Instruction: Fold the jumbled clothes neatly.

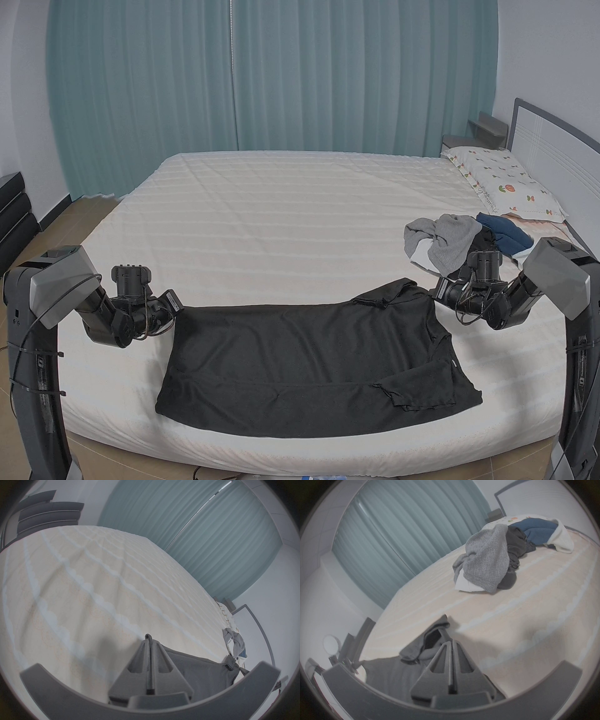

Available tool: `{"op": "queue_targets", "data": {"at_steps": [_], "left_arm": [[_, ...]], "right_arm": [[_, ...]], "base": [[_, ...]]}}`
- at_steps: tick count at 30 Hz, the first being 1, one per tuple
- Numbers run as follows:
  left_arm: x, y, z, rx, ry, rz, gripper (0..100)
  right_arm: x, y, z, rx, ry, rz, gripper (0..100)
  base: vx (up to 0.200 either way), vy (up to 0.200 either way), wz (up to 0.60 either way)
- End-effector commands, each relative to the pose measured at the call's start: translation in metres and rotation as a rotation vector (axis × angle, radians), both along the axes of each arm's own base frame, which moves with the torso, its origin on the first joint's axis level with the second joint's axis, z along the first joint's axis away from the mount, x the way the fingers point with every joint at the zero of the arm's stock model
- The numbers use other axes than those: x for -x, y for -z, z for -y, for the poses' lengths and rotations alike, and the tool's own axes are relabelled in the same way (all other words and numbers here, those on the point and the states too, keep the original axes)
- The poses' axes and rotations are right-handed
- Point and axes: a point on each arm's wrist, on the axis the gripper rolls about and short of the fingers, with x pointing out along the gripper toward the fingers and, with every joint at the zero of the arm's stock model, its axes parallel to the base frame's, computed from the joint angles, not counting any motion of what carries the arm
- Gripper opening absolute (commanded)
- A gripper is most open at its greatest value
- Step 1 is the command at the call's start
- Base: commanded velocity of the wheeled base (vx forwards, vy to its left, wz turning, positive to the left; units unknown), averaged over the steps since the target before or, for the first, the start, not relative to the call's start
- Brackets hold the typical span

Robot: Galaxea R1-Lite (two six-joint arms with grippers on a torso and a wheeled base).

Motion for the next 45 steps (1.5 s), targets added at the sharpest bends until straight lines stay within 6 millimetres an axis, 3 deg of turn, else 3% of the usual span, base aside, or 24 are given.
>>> {"op": "queue_targets", "data": {"at_steps": [1,25,45], "left_arm": [[0.0,-0.016,-0.006,0.0,-0.017,0.029,0],[0.004,-0.031,-0.01,0.017,-0.037,0.046,0],[0.006,-0.026,-0.007,0.01,-0.034,0.03,0]], "right_arm": [[0.0,-0.016,0.007,-0.058,0.035,0.051,0],[0.014,-0.014,0.008,-0.117,0.113,0.123,0],[0.023,-0.011,0.016,-0.152,0.072,0.083,0]], "base": [[0.0,0.0,0.0],[0.0,0.0,0.0],[0.0,0.0,0.0]]}}
